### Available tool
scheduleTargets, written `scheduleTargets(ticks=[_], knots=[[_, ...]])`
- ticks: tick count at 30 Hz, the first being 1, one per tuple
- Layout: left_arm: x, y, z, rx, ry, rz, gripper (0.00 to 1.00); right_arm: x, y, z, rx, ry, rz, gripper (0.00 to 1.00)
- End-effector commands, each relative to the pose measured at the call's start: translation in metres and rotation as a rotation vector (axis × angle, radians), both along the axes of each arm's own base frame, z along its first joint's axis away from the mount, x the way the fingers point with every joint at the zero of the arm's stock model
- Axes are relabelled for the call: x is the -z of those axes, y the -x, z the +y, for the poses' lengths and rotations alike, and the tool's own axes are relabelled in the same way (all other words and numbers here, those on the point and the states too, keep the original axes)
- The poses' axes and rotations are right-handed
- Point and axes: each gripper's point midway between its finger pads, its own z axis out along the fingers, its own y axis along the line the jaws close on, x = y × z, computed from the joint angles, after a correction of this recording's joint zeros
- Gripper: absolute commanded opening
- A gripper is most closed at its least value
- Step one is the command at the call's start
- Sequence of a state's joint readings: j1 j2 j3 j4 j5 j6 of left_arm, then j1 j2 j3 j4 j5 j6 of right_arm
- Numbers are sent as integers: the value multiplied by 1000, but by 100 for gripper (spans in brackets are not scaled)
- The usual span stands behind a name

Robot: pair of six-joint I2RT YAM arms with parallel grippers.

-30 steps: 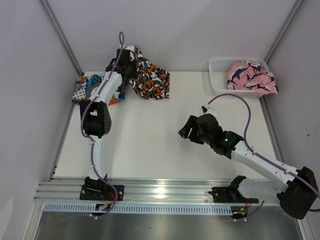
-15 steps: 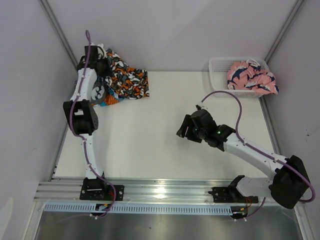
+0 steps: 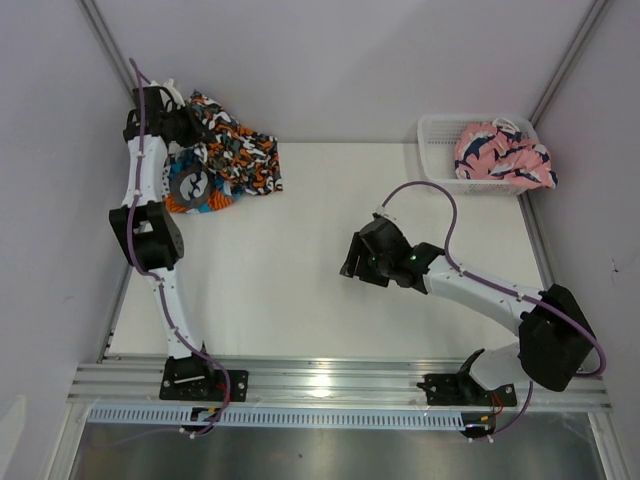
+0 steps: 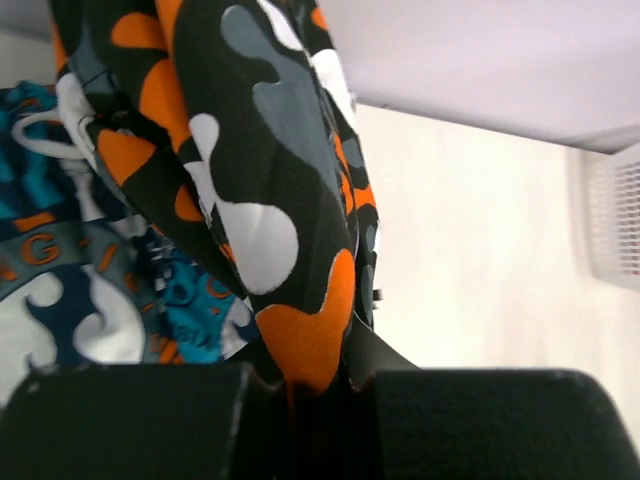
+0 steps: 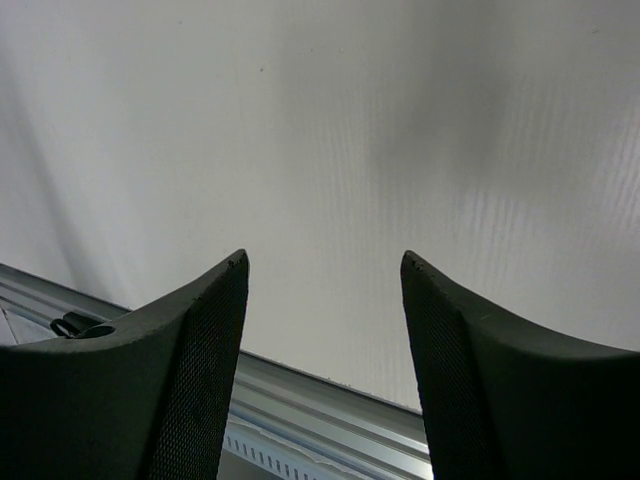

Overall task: Fold and stack the shorts
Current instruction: Neatly place the folded shorts to the corner

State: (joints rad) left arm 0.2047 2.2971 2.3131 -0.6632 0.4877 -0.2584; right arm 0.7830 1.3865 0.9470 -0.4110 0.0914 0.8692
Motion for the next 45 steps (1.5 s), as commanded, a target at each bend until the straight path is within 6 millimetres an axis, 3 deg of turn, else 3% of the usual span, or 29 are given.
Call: scheduleTargets(ticks=[1, 5, 13, 23, 30, 34, 36, 42, 43, 45], knots=[[-50, -4, -23, 61, 117, -103, 3, -17, -10, 20, 12, -38, -39, 64], [-63, -3, -27, 62, 157, -114, 3, -15, -9, 30, 1, -37, -35, 64], [-58, 3, 8, 3, 140, -90, 0, -13, -4, 36, -16, -30, -29, 64], [-64, 5, 32, -19, 149, -111, 1, -21, -7, 45, -36, -29, -37, 63], [-22, 9, 70, -85, 108, -34, 0, -17, -5, 52, -45, -24, -21, 63], [6, 8, 104, -181, -4, 15, 1, -14, -6, 56, -49, -11, -6, 63], [24, 13, 120, -225, -70, 68, 1, -13, -7, 58, -53, 0, 2, 63], [49, 30, 173, -360, -271, 149, 6, -3, -5, 68, -62, 13, 34, 63], [48, 31, 177, -364, -287, 144, 6, -3, -5, 72, -63, 10, 35, 63], [67, 40, 186, -378, -308, 178, 8, -1, -3, 77, -71, 15, 41, 63]])
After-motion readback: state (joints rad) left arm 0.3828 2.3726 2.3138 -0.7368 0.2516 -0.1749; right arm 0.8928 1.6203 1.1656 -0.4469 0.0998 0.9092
